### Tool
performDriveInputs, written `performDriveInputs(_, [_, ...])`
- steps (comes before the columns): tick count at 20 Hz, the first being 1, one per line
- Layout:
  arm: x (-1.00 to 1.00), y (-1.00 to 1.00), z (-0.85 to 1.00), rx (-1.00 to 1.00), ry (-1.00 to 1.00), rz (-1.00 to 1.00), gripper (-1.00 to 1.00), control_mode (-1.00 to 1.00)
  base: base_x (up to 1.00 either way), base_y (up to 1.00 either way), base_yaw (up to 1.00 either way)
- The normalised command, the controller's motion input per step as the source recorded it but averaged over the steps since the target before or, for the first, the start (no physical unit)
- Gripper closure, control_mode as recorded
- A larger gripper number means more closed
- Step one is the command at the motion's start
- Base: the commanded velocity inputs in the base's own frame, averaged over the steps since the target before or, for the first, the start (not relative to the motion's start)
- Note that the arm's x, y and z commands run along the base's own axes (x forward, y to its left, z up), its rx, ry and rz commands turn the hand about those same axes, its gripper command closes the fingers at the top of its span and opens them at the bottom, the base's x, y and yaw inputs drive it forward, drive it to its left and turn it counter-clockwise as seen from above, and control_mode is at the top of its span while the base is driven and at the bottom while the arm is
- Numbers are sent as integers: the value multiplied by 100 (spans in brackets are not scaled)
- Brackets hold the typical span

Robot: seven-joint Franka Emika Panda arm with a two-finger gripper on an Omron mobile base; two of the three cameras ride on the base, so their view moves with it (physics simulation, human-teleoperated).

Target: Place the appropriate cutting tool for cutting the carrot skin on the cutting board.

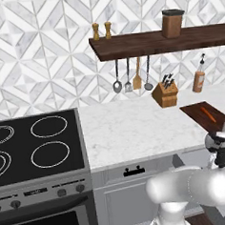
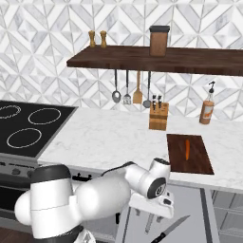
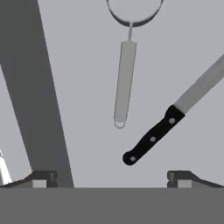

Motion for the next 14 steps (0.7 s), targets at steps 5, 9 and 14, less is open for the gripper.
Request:
performDriveInputs(5, [29,-1,-54,-3,-16,0,-100,-100,0,0,0])
performDriveInputs(9, [39,-1,-44,0,-4,0,-100,-100,0,0,0])
performDriveInputs(14, [20,-10,-27,0,0,0,-100,-100,0,0,0])
